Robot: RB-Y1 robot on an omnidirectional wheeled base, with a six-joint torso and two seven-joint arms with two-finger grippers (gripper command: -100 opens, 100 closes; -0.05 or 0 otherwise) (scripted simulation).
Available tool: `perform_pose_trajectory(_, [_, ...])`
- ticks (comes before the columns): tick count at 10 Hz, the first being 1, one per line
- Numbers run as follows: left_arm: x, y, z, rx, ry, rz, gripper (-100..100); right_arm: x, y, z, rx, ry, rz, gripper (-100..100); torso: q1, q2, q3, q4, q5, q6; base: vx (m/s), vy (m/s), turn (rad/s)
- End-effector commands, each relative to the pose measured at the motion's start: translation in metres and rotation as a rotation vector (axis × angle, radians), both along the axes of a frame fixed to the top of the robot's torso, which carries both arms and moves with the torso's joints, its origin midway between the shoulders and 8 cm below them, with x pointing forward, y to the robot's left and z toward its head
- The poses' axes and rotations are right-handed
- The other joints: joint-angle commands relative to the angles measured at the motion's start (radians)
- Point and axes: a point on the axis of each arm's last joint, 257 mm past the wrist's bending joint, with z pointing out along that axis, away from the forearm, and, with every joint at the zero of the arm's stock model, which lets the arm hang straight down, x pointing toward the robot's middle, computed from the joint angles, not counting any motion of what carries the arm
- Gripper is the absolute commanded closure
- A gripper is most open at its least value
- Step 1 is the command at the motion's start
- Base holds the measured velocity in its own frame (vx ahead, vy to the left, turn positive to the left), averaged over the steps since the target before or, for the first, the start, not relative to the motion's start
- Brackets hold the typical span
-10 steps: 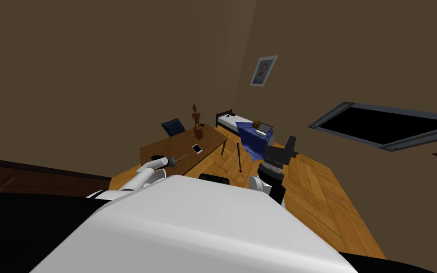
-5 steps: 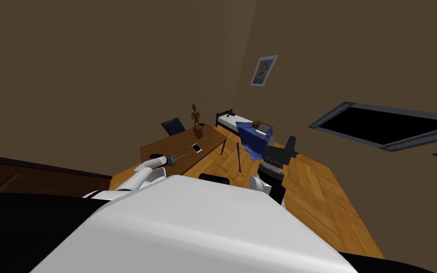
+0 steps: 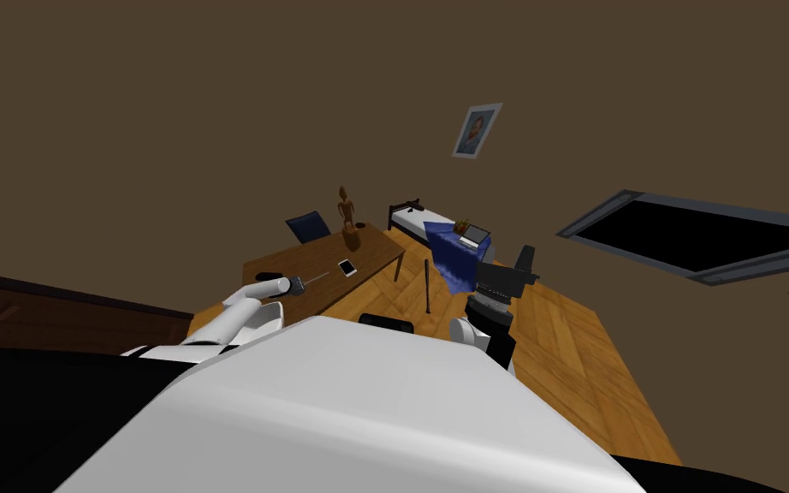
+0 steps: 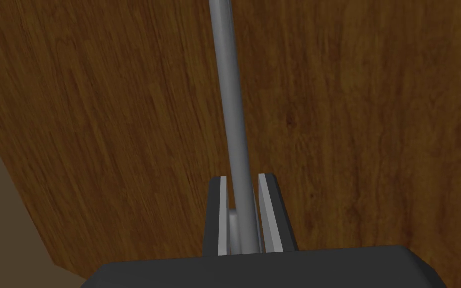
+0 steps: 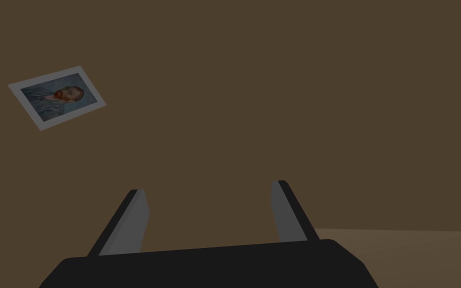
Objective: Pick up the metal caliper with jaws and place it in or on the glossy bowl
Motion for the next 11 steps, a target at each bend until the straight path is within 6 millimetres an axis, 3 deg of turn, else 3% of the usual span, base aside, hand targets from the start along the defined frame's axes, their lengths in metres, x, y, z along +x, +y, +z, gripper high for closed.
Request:
perform_pose_trajectory(1, [0.003,0.016,0.016,0.032,-0.014,0.001,100,0.000,0.000,0.000,0.000,0.000,0.000,0,0.000,0.000,0.000,0.000,0.000,0.000,0.034,-0.141,0.027])
perform_pose_trajectory(11, [0.009,0.109,0.126,0.229,-0.050,0.012,100,0.000,0.000,0.000,0.000,0.000,0.000,0,0.002,0.005,0.002,0.001,0.000,-0.001,0.025,-0.133,0.052])
